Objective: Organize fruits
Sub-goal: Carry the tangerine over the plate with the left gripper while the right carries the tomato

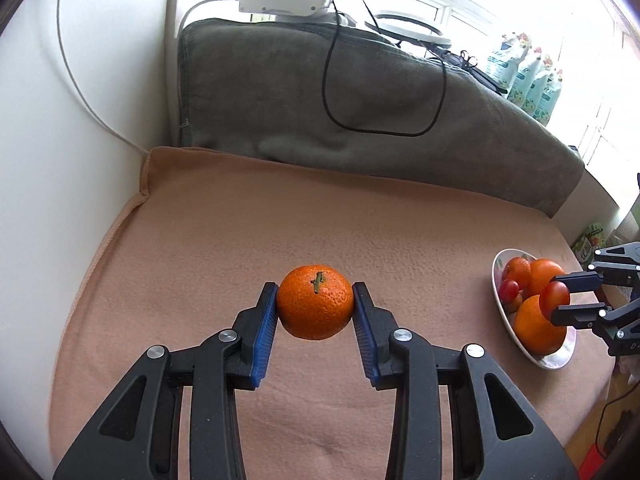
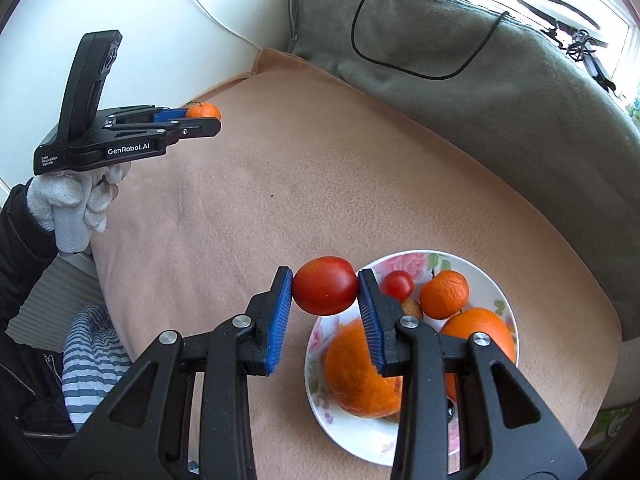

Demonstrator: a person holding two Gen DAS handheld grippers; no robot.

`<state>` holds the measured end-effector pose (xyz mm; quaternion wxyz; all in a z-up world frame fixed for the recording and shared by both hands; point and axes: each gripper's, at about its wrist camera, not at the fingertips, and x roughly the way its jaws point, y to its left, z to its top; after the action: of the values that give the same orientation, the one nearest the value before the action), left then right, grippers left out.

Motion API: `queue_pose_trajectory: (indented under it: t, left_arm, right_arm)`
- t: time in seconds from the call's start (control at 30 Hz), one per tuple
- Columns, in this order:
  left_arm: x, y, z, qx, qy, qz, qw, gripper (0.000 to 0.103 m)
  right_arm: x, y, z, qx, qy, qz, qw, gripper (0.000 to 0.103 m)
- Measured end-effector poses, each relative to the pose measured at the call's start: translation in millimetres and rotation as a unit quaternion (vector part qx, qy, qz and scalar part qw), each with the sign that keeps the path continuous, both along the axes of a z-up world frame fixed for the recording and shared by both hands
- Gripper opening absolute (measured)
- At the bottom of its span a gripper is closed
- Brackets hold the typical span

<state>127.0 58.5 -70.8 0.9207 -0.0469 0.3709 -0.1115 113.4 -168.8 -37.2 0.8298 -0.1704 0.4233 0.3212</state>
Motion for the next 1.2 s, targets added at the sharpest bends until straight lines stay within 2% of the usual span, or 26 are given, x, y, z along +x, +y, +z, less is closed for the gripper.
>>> queue_pose_trajectory:
  t: [0.3,0.6,0.87,1.2]
  left_arm:
    - [-2,-67,12,-0.017,-0.009,-0.077,0.9968,0.035]
    - [-4,-127,19,-0.024,-0.011,-0.140,0.9898,0.035]
    - [-1,-179,15,-0.021,0.001,-0.188,0.9820,0.035]
    - [-3,-219,9,-0.014,0.016,-0.230,0.9730,0.035]
  right_arm:
    - [-23,-66,0,0.034,-0.003,-0.072,0.997,0.035]
    - [-33,-111,-20,0.053,0.011,-0.129,0.990,0.035]
    - [-30,-123,-39,0.052,0.025,-0.141,0.988,0.035]
    - [-26,-126,-51,0.065,0.030,-0.152,0.986,0.035]
